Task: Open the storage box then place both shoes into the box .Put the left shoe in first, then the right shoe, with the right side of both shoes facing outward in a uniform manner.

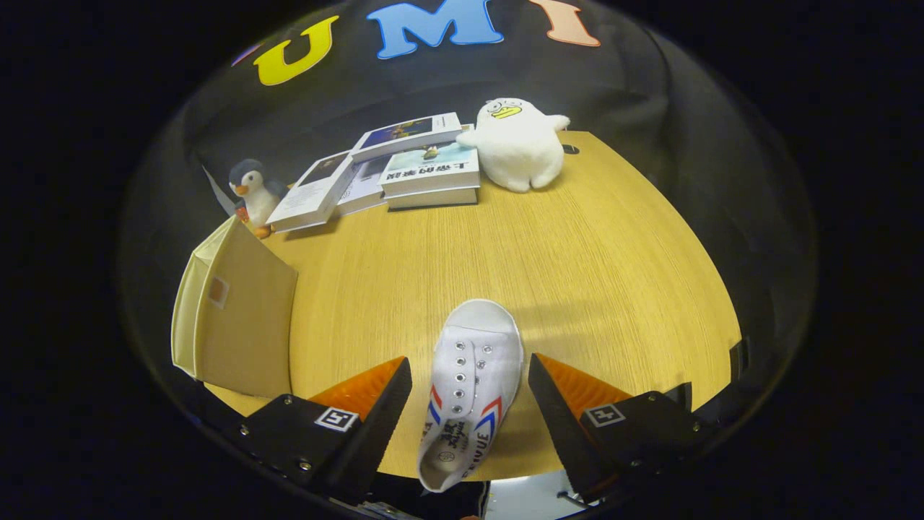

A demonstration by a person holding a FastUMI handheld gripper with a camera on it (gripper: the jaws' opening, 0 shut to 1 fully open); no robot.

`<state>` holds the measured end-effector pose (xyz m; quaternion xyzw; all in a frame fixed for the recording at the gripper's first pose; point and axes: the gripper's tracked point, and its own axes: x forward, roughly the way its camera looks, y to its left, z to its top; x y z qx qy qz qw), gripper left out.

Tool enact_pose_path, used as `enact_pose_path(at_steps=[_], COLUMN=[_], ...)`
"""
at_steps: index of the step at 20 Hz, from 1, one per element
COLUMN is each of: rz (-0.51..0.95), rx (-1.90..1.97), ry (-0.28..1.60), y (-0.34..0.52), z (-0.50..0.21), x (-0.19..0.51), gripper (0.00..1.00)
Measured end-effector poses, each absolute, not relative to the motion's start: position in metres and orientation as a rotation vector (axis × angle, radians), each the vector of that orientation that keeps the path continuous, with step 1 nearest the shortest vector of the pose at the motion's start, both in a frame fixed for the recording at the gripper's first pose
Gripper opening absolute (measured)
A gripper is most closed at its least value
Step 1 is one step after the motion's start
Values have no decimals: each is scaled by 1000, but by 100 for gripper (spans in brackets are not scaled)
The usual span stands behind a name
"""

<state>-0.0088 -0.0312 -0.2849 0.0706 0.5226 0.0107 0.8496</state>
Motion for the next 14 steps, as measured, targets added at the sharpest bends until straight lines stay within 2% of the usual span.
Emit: enact_pose_path(at_steps=[6,10,14], rz=[-45,-39,-11], rx=[110,119,146], ry=[1197,1258,1265], y=[-57,-49,-36], z=[-317,-337,-351], x=[-32,-47,-41], gripper=[98,97,88])
